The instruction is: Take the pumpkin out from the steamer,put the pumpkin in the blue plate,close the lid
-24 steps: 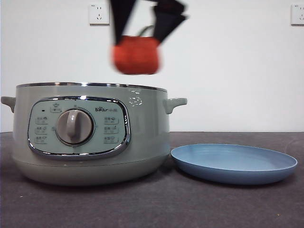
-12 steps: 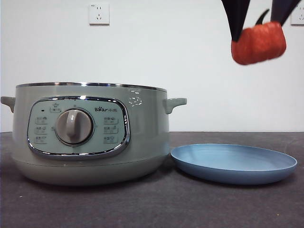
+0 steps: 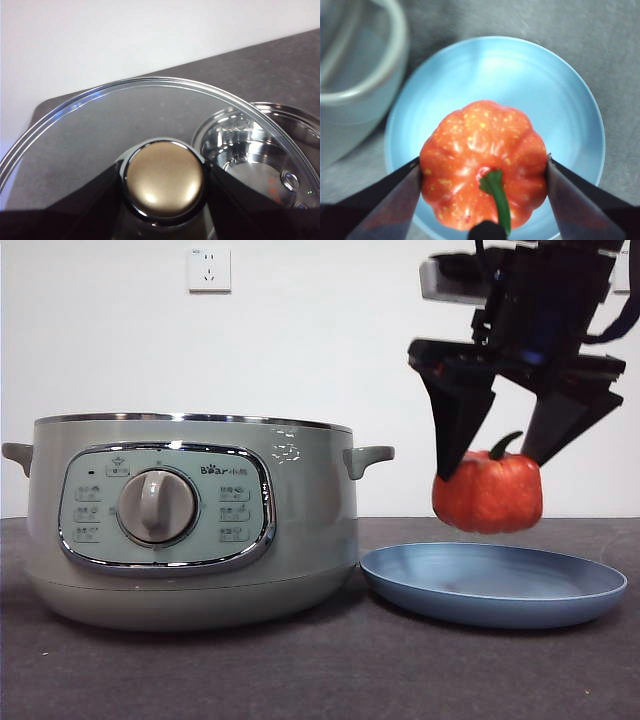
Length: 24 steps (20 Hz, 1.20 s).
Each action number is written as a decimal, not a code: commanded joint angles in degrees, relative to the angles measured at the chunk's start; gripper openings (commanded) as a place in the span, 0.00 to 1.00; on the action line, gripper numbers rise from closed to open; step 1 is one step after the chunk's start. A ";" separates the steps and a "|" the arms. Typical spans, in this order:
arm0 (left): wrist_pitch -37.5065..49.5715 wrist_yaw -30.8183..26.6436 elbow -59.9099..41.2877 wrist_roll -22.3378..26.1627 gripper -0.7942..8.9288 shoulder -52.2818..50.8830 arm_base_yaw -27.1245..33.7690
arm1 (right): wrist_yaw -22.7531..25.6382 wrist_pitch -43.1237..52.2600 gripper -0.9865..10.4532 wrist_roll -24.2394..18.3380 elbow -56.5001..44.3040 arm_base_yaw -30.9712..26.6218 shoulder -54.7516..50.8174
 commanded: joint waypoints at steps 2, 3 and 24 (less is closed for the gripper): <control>3.15 1.77 0.81 0.02 0.07 0.96 0.02 | -3.02 1.03 0.09 -1.53 -0.50 -2.40 2.89; 3.15 1.92 0.81 -0.02 0.07 1.42 -0.02 | -3.08 1.11 0.09 -1.55 -0.50 -3.06 3.58; 5.42 6.03 0.81 -1.05 0.07 3.61 0.02 | -7.23 2.12 0.58 -3.48 -0.50 -5.55 8.35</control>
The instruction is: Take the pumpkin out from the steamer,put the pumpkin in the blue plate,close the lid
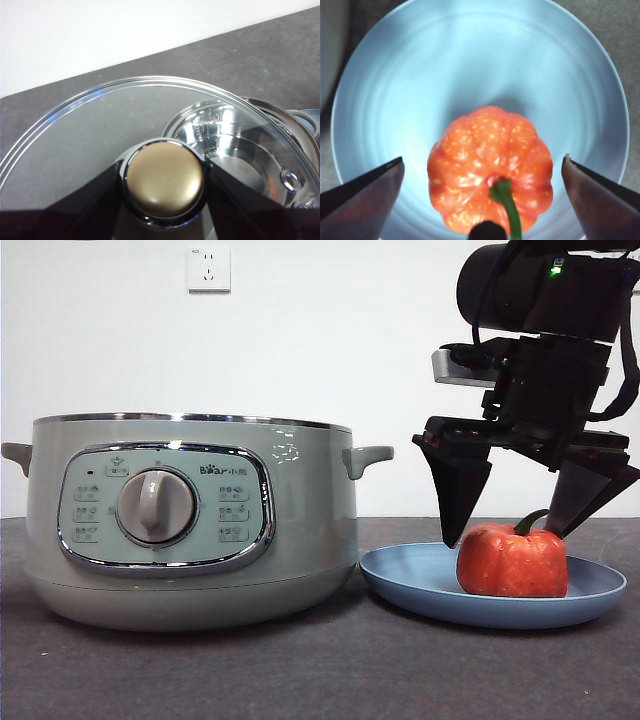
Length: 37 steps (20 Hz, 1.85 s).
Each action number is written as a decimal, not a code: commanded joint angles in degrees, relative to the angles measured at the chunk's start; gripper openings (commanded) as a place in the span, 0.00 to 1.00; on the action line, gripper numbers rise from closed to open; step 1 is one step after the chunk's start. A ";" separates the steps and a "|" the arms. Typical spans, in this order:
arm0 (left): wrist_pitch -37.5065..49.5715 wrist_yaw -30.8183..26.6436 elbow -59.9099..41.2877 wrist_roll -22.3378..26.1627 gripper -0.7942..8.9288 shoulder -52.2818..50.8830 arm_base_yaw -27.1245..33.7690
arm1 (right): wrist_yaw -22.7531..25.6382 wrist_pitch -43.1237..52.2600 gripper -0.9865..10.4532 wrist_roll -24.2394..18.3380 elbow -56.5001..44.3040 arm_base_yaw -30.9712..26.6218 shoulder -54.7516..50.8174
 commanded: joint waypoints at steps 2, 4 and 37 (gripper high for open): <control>3.54 -0.13 0.81 -0.39 0.07 0.57 0.00 | -0.24 0.96 0.58 -0.17 -0.44 0.09 -3.13; 4.37 0.02 0.79 -0.42 0.07 2.71 0.00 | -0.22 0.94 0.58 0.24 -0.44 0.09 -7.50; 19.10 17.62 0.79 -0.33 0.07 42.34 -2.08 | 3.19 -0.85 0.58 0.44 -0.44 0.02 -40.30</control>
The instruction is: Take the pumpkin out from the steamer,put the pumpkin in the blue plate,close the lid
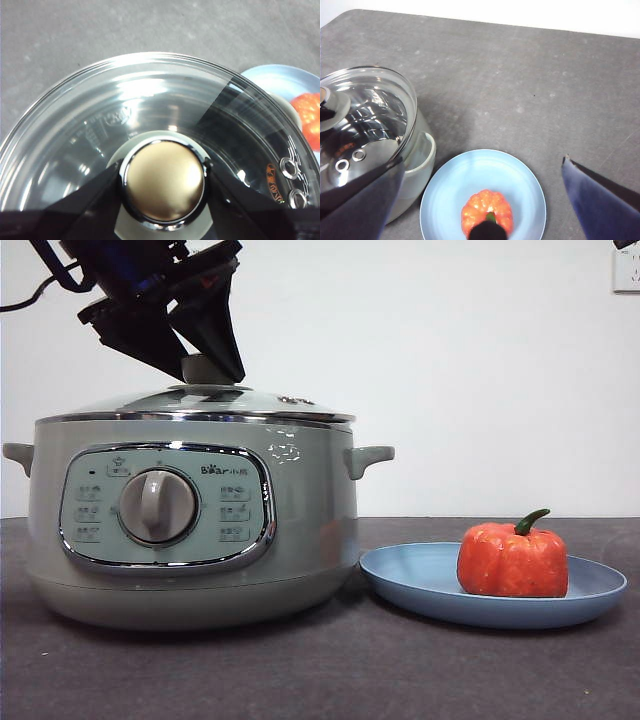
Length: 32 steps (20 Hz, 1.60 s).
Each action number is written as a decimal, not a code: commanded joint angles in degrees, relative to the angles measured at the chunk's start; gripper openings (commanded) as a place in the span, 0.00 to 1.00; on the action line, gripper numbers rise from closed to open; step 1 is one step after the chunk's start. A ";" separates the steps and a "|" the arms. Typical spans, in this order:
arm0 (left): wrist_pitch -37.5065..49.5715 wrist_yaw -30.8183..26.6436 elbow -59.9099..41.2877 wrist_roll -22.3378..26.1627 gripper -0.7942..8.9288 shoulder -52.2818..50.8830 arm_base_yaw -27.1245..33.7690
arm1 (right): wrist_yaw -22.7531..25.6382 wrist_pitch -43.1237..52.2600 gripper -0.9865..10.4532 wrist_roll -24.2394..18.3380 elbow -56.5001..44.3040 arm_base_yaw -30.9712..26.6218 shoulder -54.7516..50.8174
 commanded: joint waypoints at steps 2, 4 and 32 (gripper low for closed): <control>-5.09 0.46 -0.66 -0.20 0.07 0.57 -0.26 | 0.17 0.35 0.58 0.37 -0.33 0.02 0.07; -5.75 0.44 -0.66 -0.17 0.07 0.57 -0.26 | 0.17 0.35 0.58 0.37 -0.33 0.02 0.09; -15.98 -5.33 5.88 0.63 0.46 -1.51 -0.50 | -0.22 -2.62 0.58 0.96 -0.33 0.09 0.07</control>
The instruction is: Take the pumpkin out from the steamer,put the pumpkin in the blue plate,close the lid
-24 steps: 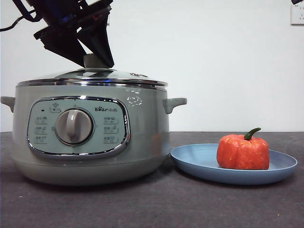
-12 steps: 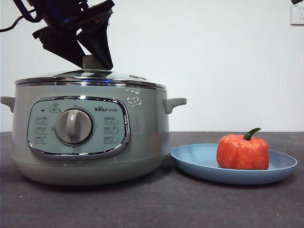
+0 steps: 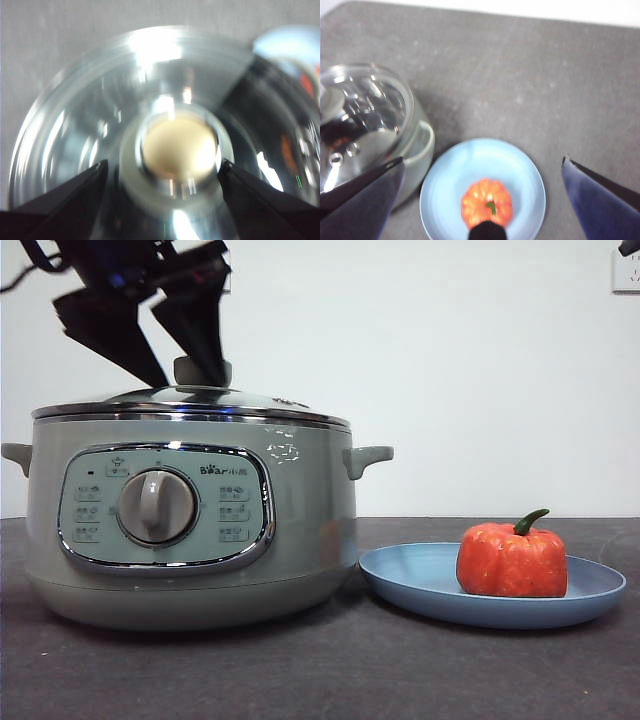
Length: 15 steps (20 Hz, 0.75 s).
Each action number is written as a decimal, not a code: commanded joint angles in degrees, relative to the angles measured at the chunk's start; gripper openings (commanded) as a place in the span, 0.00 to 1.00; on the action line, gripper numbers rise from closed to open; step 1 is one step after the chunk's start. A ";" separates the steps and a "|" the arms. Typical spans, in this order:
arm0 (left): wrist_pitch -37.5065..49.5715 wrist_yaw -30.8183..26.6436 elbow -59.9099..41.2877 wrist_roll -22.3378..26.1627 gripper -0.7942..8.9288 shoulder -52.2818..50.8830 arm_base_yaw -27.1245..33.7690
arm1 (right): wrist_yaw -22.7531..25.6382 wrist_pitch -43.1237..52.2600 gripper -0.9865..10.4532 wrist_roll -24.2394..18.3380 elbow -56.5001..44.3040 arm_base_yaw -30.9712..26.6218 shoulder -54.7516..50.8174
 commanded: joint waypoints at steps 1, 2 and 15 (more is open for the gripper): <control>-6.29 -0.13 3.26 -0.13 0.46 -2.01 0.00 | -0.07 -0.31 0.55 0.52 -0.33 0.09 -0.02; -8.26 -0.09 4.26 -0.50 0.38 -3.41 -0.07 | -0.09 -0.50 0.46 0.52 -0.33 0.09 -0.11; 6.01 -1.18 -20.20 0.92 0.07 -37.42 -0.31 | 0.39 17.29 0.07 1.16 -18.25 2.99 -16.00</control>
